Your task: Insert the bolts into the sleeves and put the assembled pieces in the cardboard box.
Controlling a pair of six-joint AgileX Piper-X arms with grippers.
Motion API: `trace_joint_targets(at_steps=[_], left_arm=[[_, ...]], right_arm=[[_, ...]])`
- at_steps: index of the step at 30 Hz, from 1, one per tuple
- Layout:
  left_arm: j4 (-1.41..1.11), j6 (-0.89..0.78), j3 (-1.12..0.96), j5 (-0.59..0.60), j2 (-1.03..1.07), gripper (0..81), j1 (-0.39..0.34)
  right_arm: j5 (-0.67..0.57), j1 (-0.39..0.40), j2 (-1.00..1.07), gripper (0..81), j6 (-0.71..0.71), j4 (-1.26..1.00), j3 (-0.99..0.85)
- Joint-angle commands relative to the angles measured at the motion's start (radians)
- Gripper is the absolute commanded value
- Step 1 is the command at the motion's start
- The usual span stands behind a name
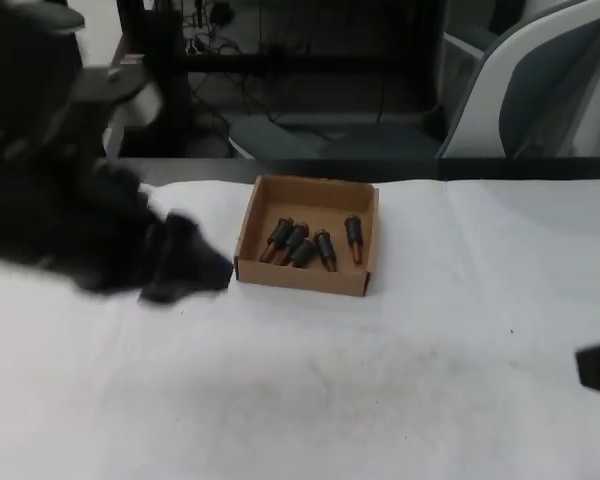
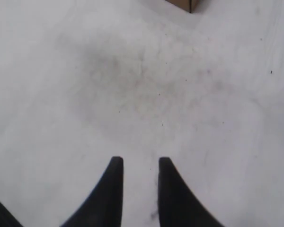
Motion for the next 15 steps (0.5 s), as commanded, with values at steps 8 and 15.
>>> trace_joint_targets(at_steps=[8, 15], left_arm=[[-0.219, -0.13, 0.469, 0.139, -0.471, 44.1, -0.037], [-0.575, -0.336, 0.743, 0.13, -0.517, 44.1, -0.037]], right_arm=[[0.11, -0.002, -0.409, 26.9, 0.181, -0.082, 0.311], [0.201, -0.002, -0.495, 26.9, 0.226, -0.194, 0.445]])
